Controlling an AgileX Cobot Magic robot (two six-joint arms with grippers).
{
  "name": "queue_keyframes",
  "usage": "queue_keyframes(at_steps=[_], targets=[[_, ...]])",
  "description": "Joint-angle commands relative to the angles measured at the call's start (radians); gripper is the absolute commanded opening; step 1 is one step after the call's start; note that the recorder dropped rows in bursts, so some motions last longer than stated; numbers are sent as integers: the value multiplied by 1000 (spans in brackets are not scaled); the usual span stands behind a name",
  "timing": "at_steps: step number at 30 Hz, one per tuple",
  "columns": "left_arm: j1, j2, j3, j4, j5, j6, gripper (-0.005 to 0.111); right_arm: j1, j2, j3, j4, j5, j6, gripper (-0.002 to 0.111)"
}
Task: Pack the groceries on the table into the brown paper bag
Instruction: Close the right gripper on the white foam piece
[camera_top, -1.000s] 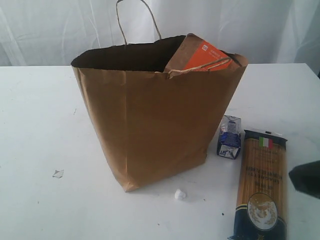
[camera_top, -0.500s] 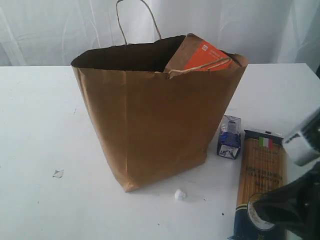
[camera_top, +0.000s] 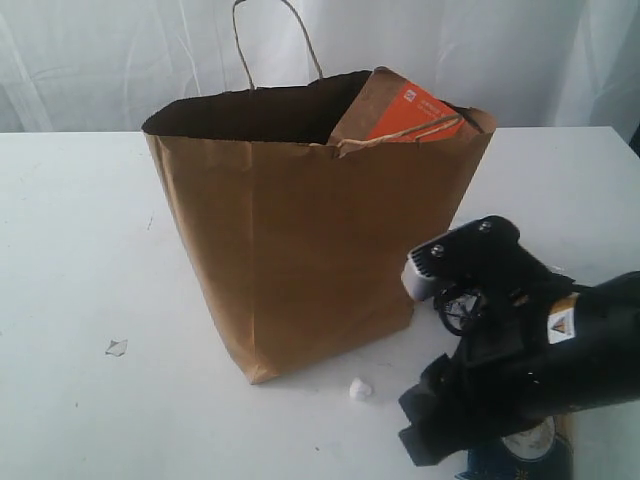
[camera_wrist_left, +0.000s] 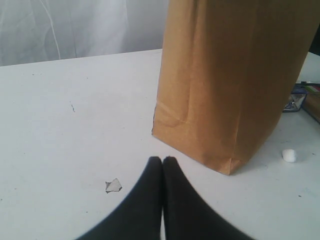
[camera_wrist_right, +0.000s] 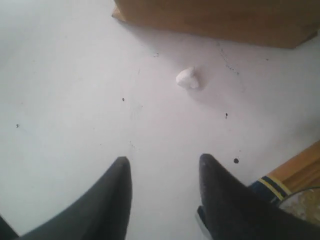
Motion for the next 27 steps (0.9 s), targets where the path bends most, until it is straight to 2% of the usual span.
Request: queue_keyframes(at_steps=[1, 12, 27], targets=[[0, -5, 3, -4, 4, 0, 0, 21, 136, -5, 32, -97, -13, 47], [0, -5, 3, -4, 4, 0, 0, 45, 385, -108, 34, -194, -11, 49], [0, -5, 3, -4, 4, 0, 0, 45, 536, -197, 26, -222, -37, 49]])
